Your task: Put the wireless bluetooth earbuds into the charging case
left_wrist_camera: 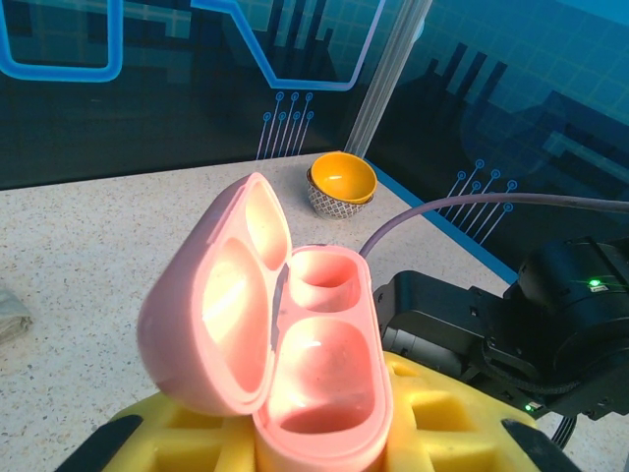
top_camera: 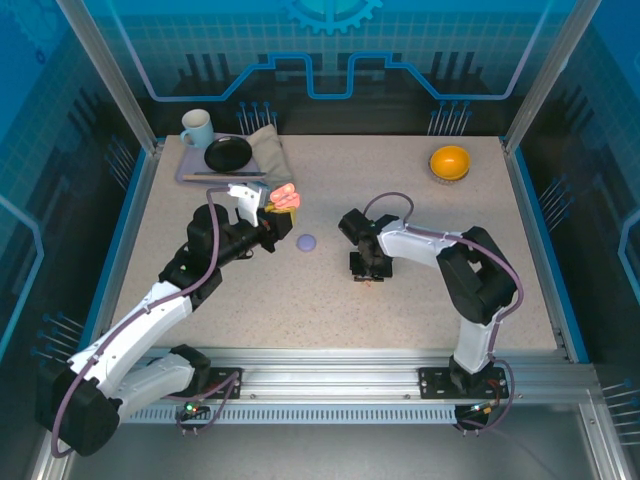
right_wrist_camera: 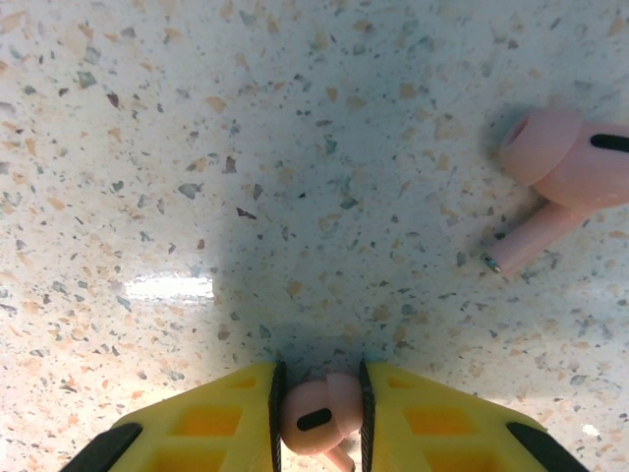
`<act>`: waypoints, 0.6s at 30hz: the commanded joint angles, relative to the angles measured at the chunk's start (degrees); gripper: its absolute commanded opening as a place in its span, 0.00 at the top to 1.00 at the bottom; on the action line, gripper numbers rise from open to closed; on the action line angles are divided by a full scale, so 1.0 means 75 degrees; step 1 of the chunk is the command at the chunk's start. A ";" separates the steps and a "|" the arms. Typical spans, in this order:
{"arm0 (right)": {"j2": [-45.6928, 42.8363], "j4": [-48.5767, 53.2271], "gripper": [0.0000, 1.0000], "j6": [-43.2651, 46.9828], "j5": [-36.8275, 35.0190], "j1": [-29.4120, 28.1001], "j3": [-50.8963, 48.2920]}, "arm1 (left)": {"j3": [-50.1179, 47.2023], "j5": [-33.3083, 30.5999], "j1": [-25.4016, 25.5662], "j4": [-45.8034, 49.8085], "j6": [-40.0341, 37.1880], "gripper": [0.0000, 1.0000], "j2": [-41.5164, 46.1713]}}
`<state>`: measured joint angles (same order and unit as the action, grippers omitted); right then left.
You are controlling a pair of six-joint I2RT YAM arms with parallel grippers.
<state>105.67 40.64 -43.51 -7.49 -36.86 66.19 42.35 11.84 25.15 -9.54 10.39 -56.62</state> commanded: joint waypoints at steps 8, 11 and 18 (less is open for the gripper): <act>-0.0748 0.0124 0.74 -0.0011 -0.0407 0.0202 -0.0312 | 0.0071 0.0027 0.0037 -0.0298 -0.0091 1.00 0.0034; -0.1125 0.0101 0.74 0.0015 -0.0449 0.0224 -0.0294 | 0.0038 0.0022 0.0049 -0.0287 -0.0123 1.00 0.0057; -0.2258 -0.0013 0.73 0.0151 -0.0534 0.0332 -0.0054 | -0.0073 0.0114 0.0045 -0.0381 -0.0250 1.00 0.0168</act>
<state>92.64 40.60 -43.38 -10.33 -35.40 64.49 42.26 11.86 25.15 -9.69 10.26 -56.62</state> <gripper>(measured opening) 0.268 0.220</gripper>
